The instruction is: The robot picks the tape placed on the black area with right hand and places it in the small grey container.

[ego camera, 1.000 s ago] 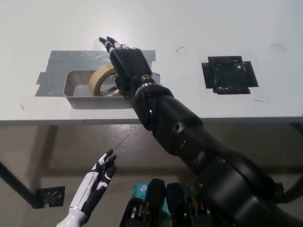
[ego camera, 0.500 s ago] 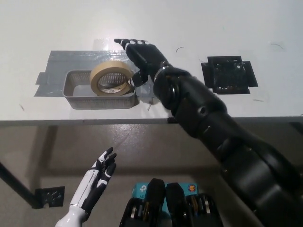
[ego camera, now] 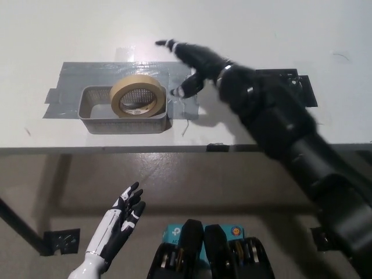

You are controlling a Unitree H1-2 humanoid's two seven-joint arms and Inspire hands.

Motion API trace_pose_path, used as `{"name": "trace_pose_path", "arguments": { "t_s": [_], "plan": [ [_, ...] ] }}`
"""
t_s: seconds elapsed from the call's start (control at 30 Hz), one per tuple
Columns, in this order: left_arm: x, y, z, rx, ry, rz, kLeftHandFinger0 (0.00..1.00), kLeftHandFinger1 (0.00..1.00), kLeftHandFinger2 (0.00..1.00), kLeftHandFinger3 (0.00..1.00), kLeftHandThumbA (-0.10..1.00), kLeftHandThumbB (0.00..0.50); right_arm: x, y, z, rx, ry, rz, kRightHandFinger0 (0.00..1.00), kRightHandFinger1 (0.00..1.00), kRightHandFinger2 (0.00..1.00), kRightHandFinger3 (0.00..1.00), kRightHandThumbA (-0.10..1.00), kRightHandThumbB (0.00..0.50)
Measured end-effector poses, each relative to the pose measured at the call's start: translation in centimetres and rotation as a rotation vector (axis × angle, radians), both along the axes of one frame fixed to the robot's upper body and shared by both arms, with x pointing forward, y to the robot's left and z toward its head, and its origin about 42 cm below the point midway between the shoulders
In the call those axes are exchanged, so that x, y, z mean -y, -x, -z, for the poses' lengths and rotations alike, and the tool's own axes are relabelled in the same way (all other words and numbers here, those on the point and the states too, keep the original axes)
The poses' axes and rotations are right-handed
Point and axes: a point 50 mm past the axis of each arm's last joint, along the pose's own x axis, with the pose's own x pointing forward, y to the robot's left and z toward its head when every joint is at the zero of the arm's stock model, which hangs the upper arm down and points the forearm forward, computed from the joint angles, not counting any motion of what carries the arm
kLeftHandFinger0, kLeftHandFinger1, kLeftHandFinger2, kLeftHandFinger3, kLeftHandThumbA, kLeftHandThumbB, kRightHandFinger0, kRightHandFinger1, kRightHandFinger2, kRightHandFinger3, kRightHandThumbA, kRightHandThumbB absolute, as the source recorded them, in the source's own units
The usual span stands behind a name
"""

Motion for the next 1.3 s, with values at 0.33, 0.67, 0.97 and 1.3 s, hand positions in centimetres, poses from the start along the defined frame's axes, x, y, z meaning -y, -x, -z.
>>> {"name": "trace_pose_path", "arguments": {
  "t_s": [0.33,0.67,0.97,1.3],
  "plan": [
    [-0.1,-0.1,0.2,-0.007,-0.001,-0.004,1.00,1.00,1.00,1.00,1.00,0.146,10.2,2.7,0.6,-0.016,-0.192,0.084,1.00,1.00,1.00,1.00,1.00,0.354],
    [-0.3,-0.1,1.1,-0.039,-0.003,-0.014,1.00,1.00,1.00,1.00,1.00,0.150,17.3,12.0,10.0,-0.150,-0.373,0.166,1.00,1.00,1.00,1.00,1.00,0.303],
    [-0.8,0.0,1.6,-0.055,-0.003,-0.032,1.00,1.00,1.00,1.00,1.00,0.139,20.6,23.3,15.0,-0.240,-0.624,0.229,1.00,1.00,1.00,1.00,1.00,0.191],
    [-1.7,0.9,2.0,-0.034,0.009,-0.066,1.00,1.00,1.00,1.00,1.00,0.156,19.6,26.0,22.4,-0.362,-0.877,0.370,1.00,1.00,1.00,1.00,1.00,0.122]
  ]
}}
